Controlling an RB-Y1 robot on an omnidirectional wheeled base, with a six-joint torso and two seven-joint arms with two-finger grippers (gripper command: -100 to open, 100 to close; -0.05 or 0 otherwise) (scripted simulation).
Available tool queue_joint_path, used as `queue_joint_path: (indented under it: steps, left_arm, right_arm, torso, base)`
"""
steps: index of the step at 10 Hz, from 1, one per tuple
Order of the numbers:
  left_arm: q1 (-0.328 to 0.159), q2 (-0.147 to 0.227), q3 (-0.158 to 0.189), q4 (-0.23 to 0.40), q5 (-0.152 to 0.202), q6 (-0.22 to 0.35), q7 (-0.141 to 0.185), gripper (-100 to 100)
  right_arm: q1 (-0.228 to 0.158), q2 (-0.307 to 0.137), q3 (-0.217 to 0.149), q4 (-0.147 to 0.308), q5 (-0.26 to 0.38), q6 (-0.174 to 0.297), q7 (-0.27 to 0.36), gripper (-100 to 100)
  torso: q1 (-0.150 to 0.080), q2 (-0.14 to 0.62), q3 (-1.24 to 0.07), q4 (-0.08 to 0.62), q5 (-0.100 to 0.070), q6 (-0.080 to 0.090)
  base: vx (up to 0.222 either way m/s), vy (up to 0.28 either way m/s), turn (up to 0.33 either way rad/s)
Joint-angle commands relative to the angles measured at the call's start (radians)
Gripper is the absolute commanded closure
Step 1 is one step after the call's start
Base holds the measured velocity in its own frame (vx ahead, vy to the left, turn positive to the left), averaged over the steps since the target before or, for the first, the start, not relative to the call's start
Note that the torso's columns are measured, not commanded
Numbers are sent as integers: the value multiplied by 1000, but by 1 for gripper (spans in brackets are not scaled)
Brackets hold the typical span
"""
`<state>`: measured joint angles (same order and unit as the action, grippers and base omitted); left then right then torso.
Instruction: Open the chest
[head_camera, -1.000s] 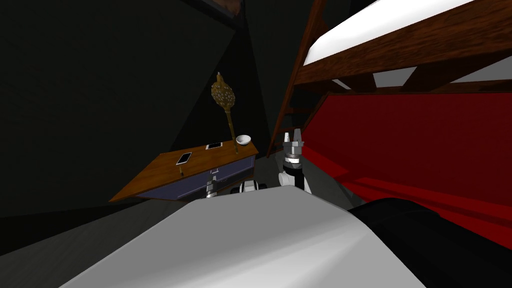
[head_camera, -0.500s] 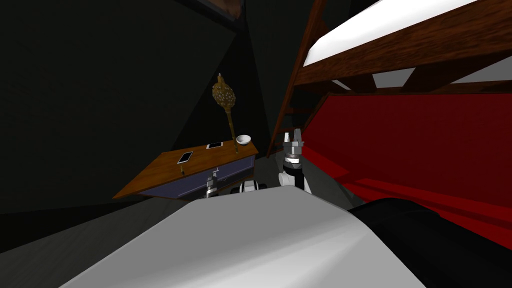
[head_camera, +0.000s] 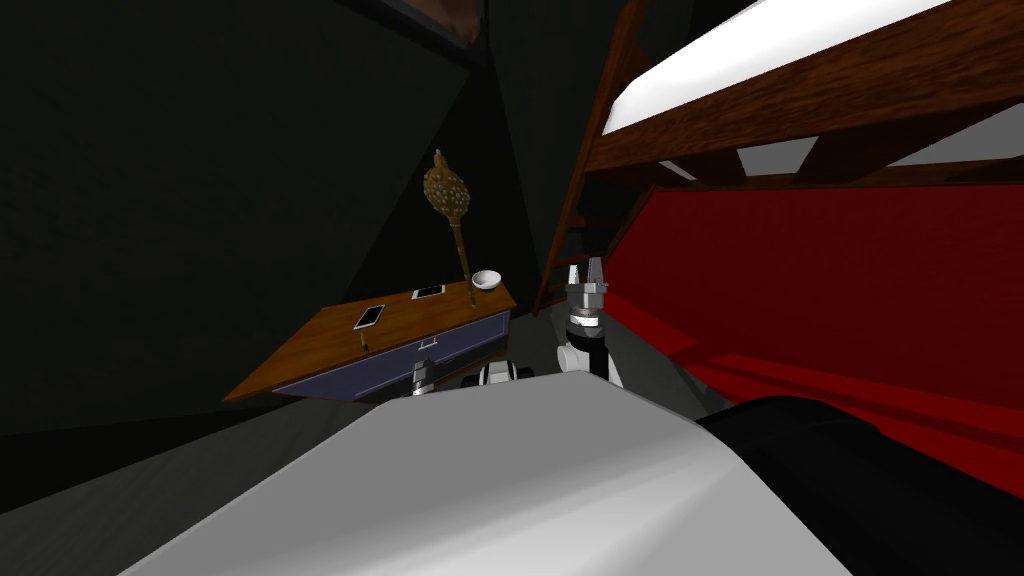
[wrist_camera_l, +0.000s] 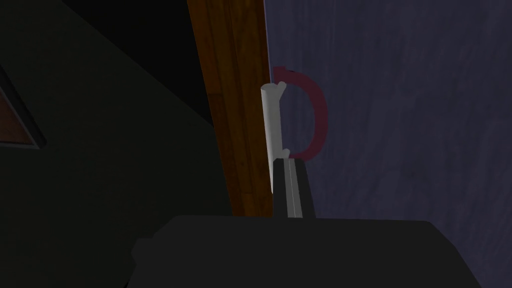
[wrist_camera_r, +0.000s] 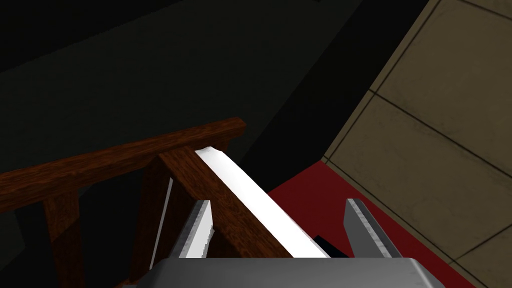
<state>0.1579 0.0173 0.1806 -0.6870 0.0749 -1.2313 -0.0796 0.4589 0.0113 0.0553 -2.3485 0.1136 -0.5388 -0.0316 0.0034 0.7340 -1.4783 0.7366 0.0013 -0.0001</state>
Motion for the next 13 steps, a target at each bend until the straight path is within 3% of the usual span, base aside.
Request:
queue_joint_path:
  steps: [1, 5, 8, 13]
  left_arm:
    - [-1, 29, 0, 2, 0, -3, 0, -100]
    - [-6, 95, 0, -3, 1, 5, 0, -100]
    - [-10, 119, 1, -8, 1, 12, 0, -100]
    - [-25, 110, 1, -20, 3, 36, 0, -100]
  right_arm:
    - [0, 0, 0, 0, 0, 0, 0, 0]
    - [0, 0, 0, 0, 0, 0, 0, 0]
    - [0, 0, 0, 0, 0, 0, 0, 0]
    - [0, 0, 0, 0, 0, 0, 0, 0]
  torso:
    - [-3, 3, 2, 1, -1, 0]
    - [-7, 16, 7, 10, -12, -6]
    - [-4, 15, 6, 12, -14, -8]
    - [-6, 16, 6, 12, -13, -7]
  base:
    - [0, 0, 0]
    - [-5, -20, -11]
    - [-13, -18, 2]
    - [-17, -20, 10]
